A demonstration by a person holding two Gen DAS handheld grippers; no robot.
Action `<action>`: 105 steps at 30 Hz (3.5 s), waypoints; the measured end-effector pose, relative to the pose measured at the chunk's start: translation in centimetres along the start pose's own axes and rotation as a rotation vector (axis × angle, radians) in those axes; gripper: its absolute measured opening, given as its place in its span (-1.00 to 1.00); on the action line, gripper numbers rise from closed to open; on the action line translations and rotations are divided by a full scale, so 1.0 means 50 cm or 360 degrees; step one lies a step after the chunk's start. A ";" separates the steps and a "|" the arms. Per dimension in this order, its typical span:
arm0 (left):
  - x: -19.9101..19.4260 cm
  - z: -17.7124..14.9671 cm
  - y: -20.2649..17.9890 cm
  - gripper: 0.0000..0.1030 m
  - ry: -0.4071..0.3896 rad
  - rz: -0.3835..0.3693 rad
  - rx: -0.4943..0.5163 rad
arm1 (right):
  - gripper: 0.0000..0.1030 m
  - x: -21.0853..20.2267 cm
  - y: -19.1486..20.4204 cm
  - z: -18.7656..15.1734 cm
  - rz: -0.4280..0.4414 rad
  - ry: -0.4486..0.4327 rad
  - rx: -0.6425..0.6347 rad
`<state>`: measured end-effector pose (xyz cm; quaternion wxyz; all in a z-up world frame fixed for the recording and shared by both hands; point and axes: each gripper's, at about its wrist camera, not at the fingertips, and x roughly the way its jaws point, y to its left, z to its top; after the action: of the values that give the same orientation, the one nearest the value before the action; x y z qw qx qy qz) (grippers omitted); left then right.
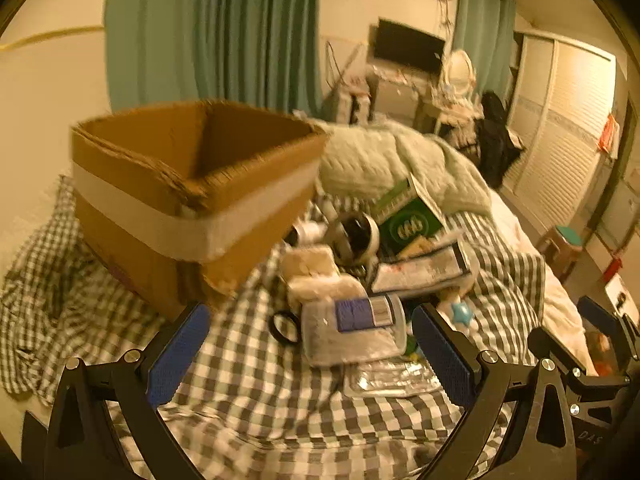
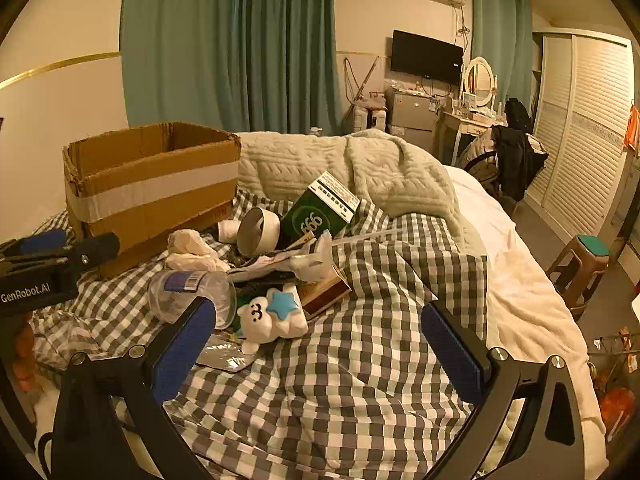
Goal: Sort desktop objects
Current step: 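Grasp the clear blue-label bottle with left tool while right grasps the white star figure, then carry the bottle and figure over the cardboard box and open both tools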
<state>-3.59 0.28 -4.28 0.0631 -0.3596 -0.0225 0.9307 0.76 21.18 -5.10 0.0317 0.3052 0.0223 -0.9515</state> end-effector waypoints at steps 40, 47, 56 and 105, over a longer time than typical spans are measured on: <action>0.265 -0.013 0.002 0.93 0.0750 -0.0265 -0.0144 | 0.64 0.271 0.076 -0.025 0.0138 0.0548 -0.0317; 0.219 -0.010 0.016 0.92 0.0714 -0.0422 -0.0007 | 0.26 0.247 0.065 -0.037 0.0121 0.0478 -0.0265; 0.105 0.032 0.004 0.90 0.0418 -0.0474 0.0152 | 0.26 0.182 0.068 -0.023 0.0155 0.0359 -0.0245; 0.088 0.410 0.309 1.00 0.0026 -0.0158 -0.0132 | 0.70 0.216 0.288 0.371 0.0710 0.0159 -0.0223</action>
<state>-22.16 -14.36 6.60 0.0943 -0.3679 -0.0782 0.9218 -17.67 5.16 3.38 0.2611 0.3462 0.0219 -0.9008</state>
